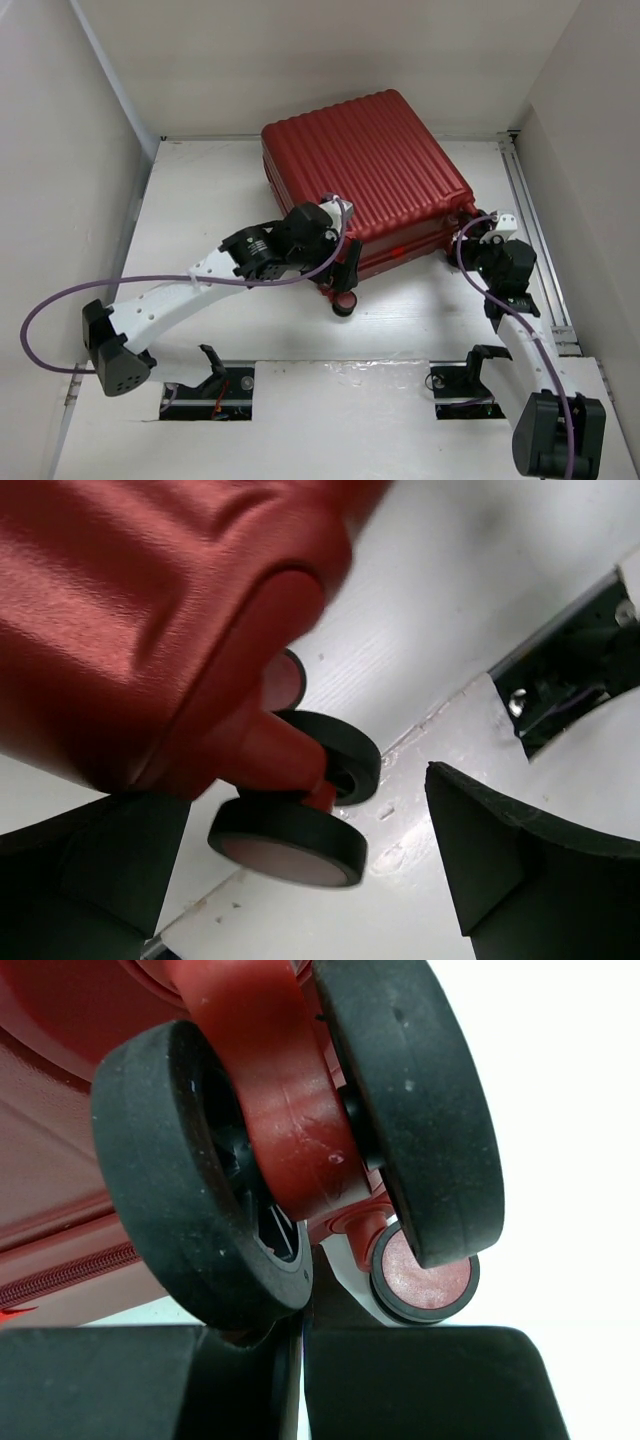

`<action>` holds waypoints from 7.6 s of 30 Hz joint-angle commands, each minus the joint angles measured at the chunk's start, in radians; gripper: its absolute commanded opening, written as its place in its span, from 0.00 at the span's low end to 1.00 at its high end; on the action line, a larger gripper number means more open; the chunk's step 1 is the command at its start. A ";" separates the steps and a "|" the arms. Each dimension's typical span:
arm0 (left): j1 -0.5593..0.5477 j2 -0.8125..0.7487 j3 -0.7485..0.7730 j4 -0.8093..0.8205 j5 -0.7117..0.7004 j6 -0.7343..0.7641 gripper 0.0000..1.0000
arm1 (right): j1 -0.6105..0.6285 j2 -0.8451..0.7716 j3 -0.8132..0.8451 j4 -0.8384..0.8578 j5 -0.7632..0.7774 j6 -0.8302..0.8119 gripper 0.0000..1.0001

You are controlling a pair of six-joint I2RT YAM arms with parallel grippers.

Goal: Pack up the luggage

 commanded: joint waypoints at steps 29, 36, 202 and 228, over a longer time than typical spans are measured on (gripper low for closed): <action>0.192 0.122 0.086 -0.007 -0.137 0.043 0.00 | -0.038 -0.051 -0.016 -0.092 0.062 -0.015 0.00; 0.543 0.002 -0.007 0.031 0.214 0.181 0.00 | -0.150 -0.118 0.002 -0.220 0.031 -0.090 0.00; 0.820 0.045 0.098 -0.112 0.471 1.514 1.00 | 0.195 0.439 0.461 -0.033 -0.039 -0.336 0.00; 0.971 0.016 0.069 -0.403 0.411 1.818 0.00 | 0.270 0.228 0.301 -0.086 0.049 -0.250 0.00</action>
